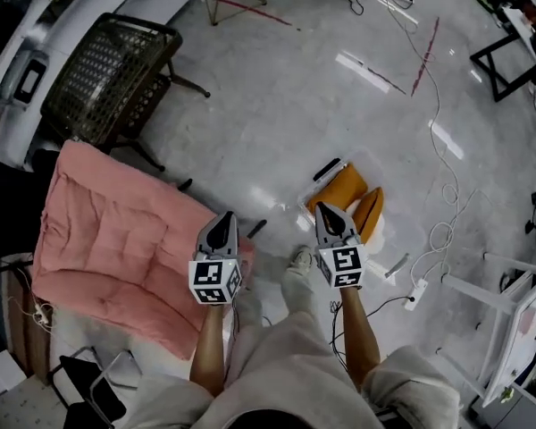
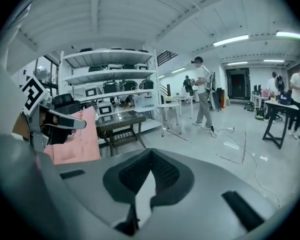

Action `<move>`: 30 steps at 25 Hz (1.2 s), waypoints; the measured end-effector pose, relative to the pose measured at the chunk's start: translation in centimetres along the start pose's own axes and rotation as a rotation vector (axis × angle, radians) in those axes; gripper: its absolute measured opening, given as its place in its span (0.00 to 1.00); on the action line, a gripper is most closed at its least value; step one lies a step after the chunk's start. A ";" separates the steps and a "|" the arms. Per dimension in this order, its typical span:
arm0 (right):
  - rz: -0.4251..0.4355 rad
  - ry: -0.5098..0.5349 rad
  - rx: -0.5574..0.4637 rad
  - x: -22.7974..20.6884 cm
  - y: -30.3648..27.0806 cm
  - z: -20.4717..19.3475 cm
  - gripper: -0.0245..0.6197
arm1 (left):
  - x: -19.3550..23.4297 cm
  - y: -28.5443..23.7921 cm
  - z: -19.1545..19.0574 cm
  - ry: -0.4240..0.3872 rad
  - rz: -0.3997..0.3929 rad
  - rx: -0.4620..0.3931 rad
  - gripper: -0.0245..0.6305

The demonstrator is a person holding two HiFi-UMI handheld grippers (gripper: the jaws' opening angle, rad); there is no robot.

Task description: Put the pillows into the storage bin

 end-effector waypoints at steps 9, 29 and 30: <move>0.028 0.104 -0.048 5.0 5.0 7.7 0.04 | 3.4 10.4 4.4 0.029 0.083 -0.103 0.05; 0.005 0.162 -0.191 9.4 15.0 14.5 0.04 | 4.2 22.5 9.2 -0.064 0.163 -0.230 0.05; 0.005 0.164 -0.192 9.4 15.1 14.6 0.04 | 4.2 22.4 9.3 -0.068 0.162 -0.233 0.06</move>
Point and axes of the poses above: the fingertips, and each gripper's own axes: y backward along the fingers, x to its left, z out of its top, the point moved 4 cm from there along y, backward along the fingers, and after that the axes turned 7 degrees about x, right-handed, at the moved point
